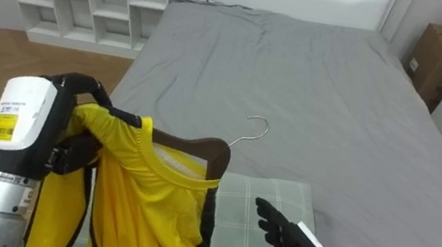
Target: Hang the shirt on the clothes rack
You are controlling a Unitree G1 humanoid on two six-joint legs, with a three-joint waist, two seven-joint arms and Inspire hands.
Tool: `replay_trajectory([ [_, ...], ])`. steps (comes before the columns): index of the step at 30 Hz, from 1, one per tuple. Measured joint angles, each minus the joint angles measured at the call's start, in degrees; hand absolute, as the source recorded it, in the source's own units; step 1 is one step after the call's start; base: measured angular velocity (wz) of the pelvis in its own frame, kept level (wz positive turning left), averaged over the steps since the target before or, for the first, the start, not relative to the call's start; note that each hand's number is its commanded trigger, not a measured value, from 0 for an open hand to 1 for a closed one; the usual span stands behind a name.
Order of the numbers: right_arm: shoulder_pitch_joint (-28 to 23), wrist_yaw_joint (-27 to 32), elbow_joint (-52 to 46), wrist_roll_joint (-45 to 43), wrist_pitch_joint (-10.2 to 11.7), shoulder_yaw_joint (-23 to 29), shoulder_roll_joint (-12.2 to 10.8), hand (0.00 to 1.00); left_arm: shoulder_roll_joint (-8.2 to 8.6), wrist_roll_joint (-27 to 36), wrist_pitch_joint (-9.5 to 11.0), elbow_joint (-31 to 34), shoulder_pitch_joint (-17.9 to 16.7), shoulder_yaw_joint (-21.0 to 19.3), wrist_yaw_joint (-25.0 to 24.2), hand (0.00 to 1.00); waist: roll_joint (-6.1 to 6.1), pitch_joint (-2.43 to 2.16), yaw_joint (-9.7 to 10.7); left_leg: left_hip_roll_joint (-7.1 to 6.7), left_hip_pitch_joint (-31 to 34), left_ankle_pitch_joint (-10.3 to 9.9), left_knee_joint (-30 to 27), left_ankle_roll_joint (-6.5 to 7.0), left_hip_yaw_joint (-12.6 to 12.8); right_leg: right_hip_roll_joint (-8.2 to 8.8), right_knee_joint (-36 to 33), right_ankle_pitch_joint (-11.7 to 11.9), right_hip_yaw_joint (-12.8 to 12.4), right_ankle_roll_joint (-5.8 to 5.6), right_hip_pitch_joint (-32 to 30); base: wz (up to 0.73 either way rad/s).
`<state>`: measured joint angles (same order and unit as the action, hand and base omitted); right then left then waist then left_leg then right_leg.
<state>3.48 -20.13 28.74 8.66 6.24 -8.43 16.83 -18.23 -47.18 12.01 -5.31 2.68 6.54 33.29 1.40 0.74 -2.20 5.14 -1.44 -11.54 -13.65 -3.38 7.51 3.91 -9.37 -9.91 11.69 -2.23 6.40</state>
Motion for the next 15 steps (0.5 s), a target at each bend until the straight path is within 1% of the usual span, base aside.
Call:
replay_trajectory([
  [3,0.2,-0.1,0.0,0.0,0.0,0.0,-0.8,0.00,0.52,0.2,0.0,0.0,0.0,0.4,0.0,1.00,-0.02,0.00,0.0,-0.05,-0.1,0.0,-0.2,0.00,-0.2,-0.01,0.7,0.0,0.1,0.00,0.5,0.00],
  [5,0.6,-0.1,0.1,0.0,0.0,0.0,-1.2,0.00,1.18,0.2,0.0,0.0,0.0,0.4,0.0,1.00,-0.11,0.01,0.1,-0.05,0.0,0.0,-0.2,0.00,-0.2,-0.01,0.7,0.0,0.2,0.00,0.5,0.02],
  [9,2.9,0.0,0.3,0.0,0.0,-0.3,-1.2,0.00,1.58,0.2,0.0,0.0,0.1,0.4,0.0,1.00,-0.15,0.01,0.1,-0.04,0.5,0.0,-0.7,0.00,-0.5,-0.01,0.6,0.0,0.6,0.00,0.4,0.06],
  [13,6.5,0.0,1.3,0.2,0.0,-1.6,-1.3,0.00,2.04,0.1,0.0,0.1,0.4,0.4,0.0,1.00,-0.13,0.00,0.0,-0.06,1.1,0.0,-0.9,0.00,-0.8,-0.01,0.6,0.0,0.9,0.00,0.0,0.02],
  [15,7.9,0.1,2.3,0.3,0.0,-1.7,-1.8,0.00,2.14,0.0,0.0,0.2,0.6,0.4,0.0,1.00,-0.13,-0.01,0.0,-0.08,1.2,0.0,-0.9,0.00,-1.2,-0.01,0.7,0.0,1.0,0.00,0.0,0.04],
])
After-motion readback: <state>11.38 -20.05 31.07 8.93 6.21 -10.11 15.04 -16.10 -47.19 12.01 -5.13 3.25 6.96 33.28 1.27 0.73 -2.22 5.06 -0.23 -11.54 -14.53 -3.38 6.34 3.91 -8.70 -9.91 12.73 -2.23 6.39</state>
